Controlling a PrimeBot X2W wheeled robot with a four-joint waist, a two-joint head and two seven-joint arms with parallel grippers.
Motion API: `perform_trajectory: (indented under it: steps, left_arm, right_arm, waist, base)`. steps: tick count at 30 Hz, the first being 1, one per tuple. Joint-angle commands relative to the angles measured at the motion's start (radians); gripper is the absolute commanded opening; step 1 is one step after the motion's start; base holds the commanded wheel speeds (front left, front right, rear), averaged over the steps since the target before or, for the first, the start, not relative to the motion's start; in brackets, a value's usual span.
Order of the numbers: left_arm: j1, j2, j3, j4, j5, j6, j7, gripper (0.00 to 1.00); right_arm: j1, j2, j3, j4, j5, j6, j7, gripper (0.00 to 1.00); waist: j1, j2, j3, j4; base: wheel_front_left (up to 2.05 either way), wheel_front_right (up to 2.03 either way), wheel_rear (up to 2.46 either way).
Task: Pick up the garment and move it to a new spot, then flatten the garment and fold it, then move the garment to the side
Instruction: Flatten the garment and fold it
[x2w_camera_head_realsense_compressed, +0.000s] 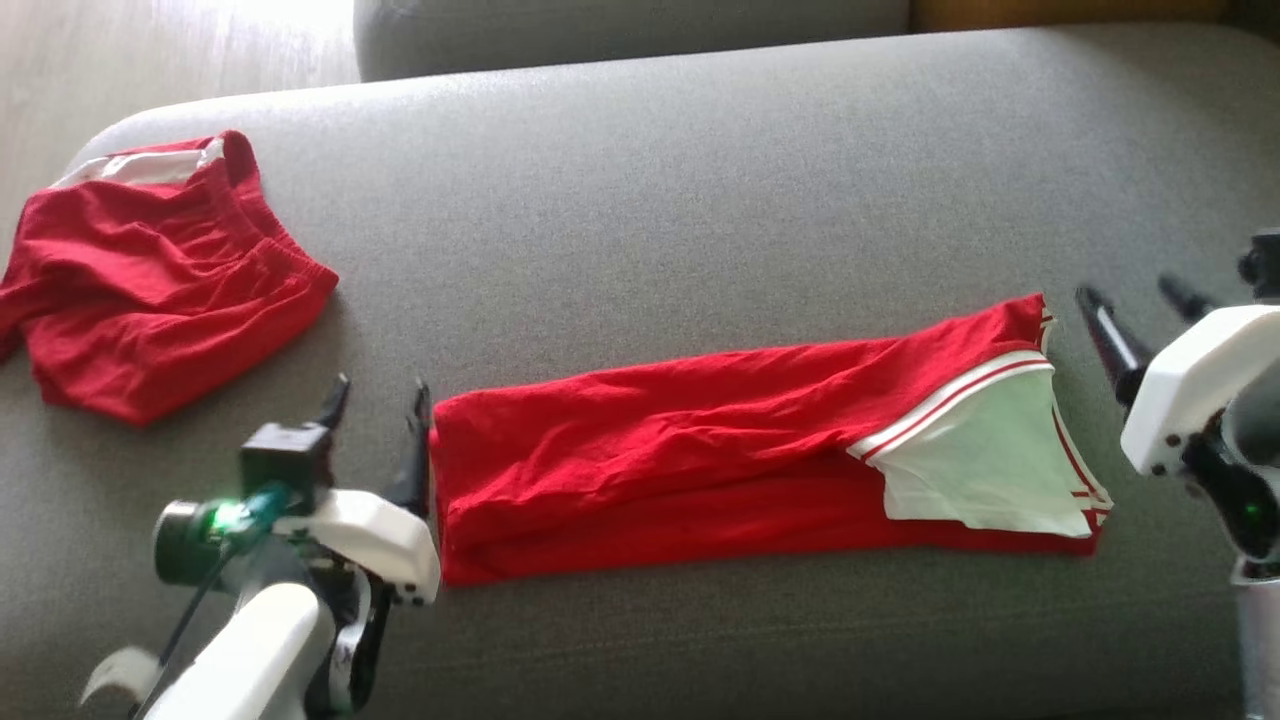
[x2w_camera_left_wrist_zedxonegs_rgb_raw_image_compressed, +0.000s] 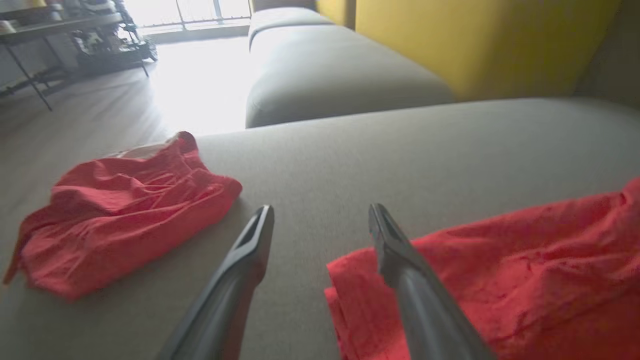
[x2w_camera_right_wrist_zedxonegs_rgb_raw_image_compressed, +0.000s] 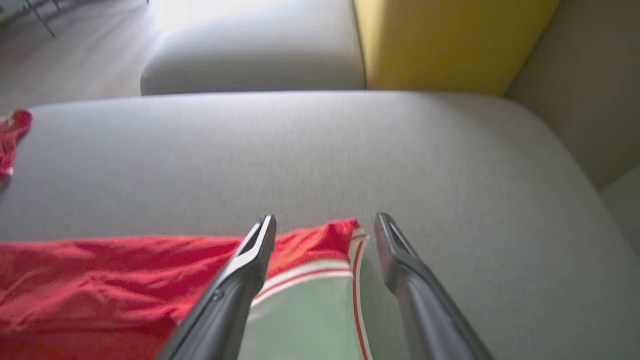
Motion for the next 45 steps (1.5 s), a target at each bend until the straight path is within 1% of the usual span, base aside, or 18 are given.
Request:
perform_trajectory:
  steps: [1, 3, 5, 7, 9, 11, 12, 15, 18, 20, 23, 25, 28, 31, 39, 42, 45]
  left_arm:
    - [-0.031, 0.007, 0.066, -0.053, -0.005, 0.016, -0.036, 1.00]
    - [-0.023, -0.016, 0.108, -0.109, -0.010, 0.020, -0.070, 1.00]
    - [-0.011, -0.041, 0.163, -0.166, -0.004, 0.020, -0.080, 1.00]
    - [0.004, -0.063, 0.222, -0.234, 0.034, 0.009, -0.082, 1.00]
    - [0.034, -0.082, 0.266, -0.269, 0.069, -0.008, -0.082, 1.00]
    - [0.070, -0.098, 0.294, -0.272, 0.092, -0.030, -0.082, 1.00]
    - [0.070, -0.098, 0.294, -0.272, 0.092, -0.030, -0.082, 1.00]
    - [0.118, -0.130, 0.326, -0.259, 0.121, -0.061, -0.082, 1.00]
    - [0.167, -0.176, 0.350, -0.233, 0.149, -0.098, -0.082, 1.00]
    - [0.190, -0.205, 0.368, -0.218, 0.174, -0.124, -0.082, 1.00]
    - [0.206, -0.252, 0.402, -0.207, 0.207, -0.160, -0.082, 1.00]
    - [0.209, -0.276, 0.422, -0.206, 0.230, -0.186, -0.082, 1.00]
    - [0.214, -0.298, 0.442, -0.186, 0.262, -0.224, -0.082, 1.00]
    - [0.211, -0.314, 0.458, -0.168, 0.284, -0.252, -0.082, 1.00]
    - [0.211, -0.334, 0.491, -0.144, 0.320, -0.286, -0.083, 1.00]
    - [0.209, -0.336, 0.489, -0.136, 0.331, -0.296, -0.083, 1.00]
    - [0.207, -0.337, 0.480, -0.127, 0.337, -0.302, -0.083, 1.00]
  right_arm:
    - [-0.035, -0.004, 0.002, -0.051, -0.035, 0.000, -0.075, 1.00]
    - [-0.032, 0.022, -0.004, -0.057, -0.073, 0.000, -0.208, 1.00]
    - [-0.022, 0.058, -0.023, -0.048, -0.086, 0.000, -0.330, 1.00]
    - [-0.013, 0.095, -0.034, -0.044, -0.077, 0.000, -0.444, 1.00]
    - [-0.001, 0.113, -0.035, -0.036, -0.083, 0.000, -0.546, 1.00]
    - [0.023, 0.118, -0.022, -0.015, -0.105, 0.000, -0.627, 1.00]
    - [0.023, 0.118, -0.022, -0.015, -0.105, 0.000, -0.627, 1.00]
    - [0.065, 0.135, -0.021, 0.040, -0.148, 0.000, -0.702, 1.00]
    - [0.092, 0.176, -0.060, 0.082, -0.141, 0.000, -0.738, 1.00]
    - [0.102, 0.190, -0.066, 0.095, -0.134, 0.000, -0.757, 1.00]
    - [0.110, 0.198, -0.057, 0.116, -0.140, 0.000, -0.778, 1.00]
    - [0.111, 0.199, -0.033, 0.123, -0.161, 0.000, -0.796, 1.00]
    - [0.111, 0.200, -0.007, 0.137, -0.185, 0.000, -0.818, 1.00]
    - [0.113, 0.200, -0.002, 0.162, -0.206, 0.000, -0.833, 1.00]
    - [0.113, 0.202, -0.004, 0.205, -0.225, 0.000, -0.858, 1.00]
    - [0.113, 0.202, -0.070, 0.257, -0.259, 0.000, -0.821, 1.00]
    - [0.098, 0.202, -0.108, 0.323, -0.272, 0.000, -0.783, 1.00]
  waist:
    - [0.0000, -0.0001, -0.001, 0.001]
    - [0.0000, -0.0001, -0.001, 0.003]
    - [0.0000, -0.0001, 0.001, 0.006]
    - [0.0000, -0.0001, 0.005, 0.007]
    - [0.0000, -0.0001, 0.006, 0.003]
    - [0.0000, -0.0001, 0.005, -0.002]
    - [0.0000, -0.0001, 0.005, -0.002]
    - [0.0000, -0.0001, 0.001, -0.008]
    - [0.0000, -0.0001, -0.003, -0.010]
    - [0.0000, -0.0001, 0.000, -0.013]
    - [0.0000, -0.0001, 0.007, -0.011]
    - [0.0000, -0.0001, 0.012, -0.005]
    - [0.0000, -0.0001, 0.016, 0.002]
    - [0.0000, -0.0001, 0.018, 0.012]
    - [0.0000, -0.0001, 0.015, 0.024]
    - [0.0000, -0.0001, 0.017, 0.027]
    - [0.0000, -0.0001, 0.022, 0.031]
  base:
    - [0.00, 0.00, 0.00]
    - [0.00, 0.00, 0.00]
    - [0.00, 0.00, 0.00]
    - [0.00, 0.00, 0.00]
    - [0.00, 0.00, 0.00]
    - [0.00, 0.00, 0.00]
    - [0.00, 0.00, 0.00]
    - [0.00, 0.00, 0.00]
    - [0.00, 0.00, 0.00]
    - [0.00, 0.00, 0.00]
    - [0.00, 0.00, 0.00]
    - [0.00, 0.00, 0.00]
    - [0.00, 0.00, 0.00]
    - [0.00, 0.00, 0.00]
    - [0.00, 0.00, 0.00]
    - [0.00, 0.00, 0.00]
    - [0.00, 0.00, 0.00]
